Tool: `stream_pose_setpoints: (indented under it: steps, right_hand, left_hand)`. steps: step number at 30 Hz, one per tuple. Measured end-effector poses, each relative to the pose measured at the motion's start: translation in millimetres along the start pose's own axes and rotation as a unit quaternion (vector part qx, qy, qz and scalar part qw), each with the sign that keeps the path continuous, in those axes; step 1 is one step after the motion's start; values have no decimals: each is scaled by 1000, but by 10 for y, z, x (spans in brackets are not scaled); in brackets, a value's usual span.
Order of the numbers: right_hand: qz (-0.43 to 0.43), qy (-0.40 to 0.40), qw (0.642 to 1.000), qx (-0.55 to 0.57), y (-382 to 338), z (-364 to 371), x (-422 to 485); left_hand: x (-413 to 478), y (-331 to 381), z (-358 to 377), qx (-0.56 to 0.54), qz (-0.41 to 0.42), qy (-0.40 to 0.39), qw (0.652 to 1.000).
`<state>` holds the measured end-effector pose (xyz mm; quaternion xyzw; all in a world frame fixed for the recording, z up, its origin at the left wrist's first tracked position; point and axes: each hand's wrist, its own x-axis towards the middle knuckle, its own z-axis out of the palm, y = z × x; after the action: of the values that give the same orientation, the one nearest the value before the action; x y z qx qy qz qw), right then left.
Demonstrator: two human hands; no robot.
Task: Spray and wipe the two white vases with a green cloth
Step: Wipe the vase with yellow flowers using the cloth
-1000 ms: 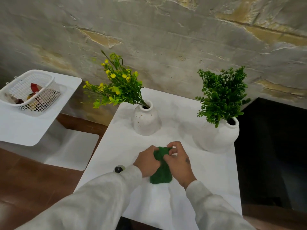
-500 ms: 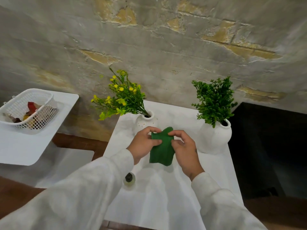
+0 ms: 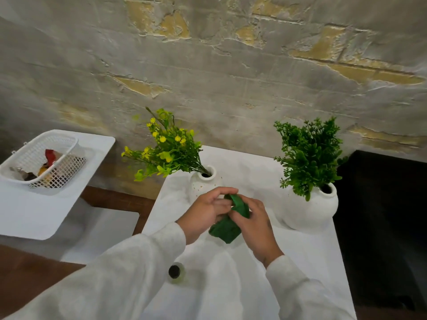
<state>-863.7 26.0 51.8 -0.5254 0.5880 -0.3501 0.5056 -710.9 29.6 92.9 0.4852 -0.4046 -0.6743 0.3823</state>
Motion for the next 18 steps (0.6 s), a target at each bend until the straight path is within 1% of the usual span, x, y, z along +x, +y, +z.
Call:
stream_pose_setpoints:
  steps: [2, 3, 5, 8, 10, 13, 18]
  right_hand:
    - [15, -6, 997, 69, 34, 3, 124]
    - [26, -5, 994, 104, 55, -1, 189]
    - [54, 14, 987, 153, 107, -35, 326]
    - [106, 33, 972, 205, 198, -117, 478]
    - [130, 43, 963, 234, 240, -181, 543]
    - [145, 40, 954, 261, 212, -239, 674]
    - [156, 45, 947, 278, 199, -248, 821]
  left_hand:
    - [58, 28, -29, -9, -7, 17, 1000]
    - [94, 27, -62, -6, -12, 46, 999]
    - [158, -1, -168, 16, -18, 130, 991]
    - [197, -121, -444, 17, -51, 273, 960]
    - [207, -164, -599, -6, -71, 326, 943]
    - [345, -151, -755, -11, -66, 343, 937]
    - [609, -34, -757, 10, -46, 315, 948]
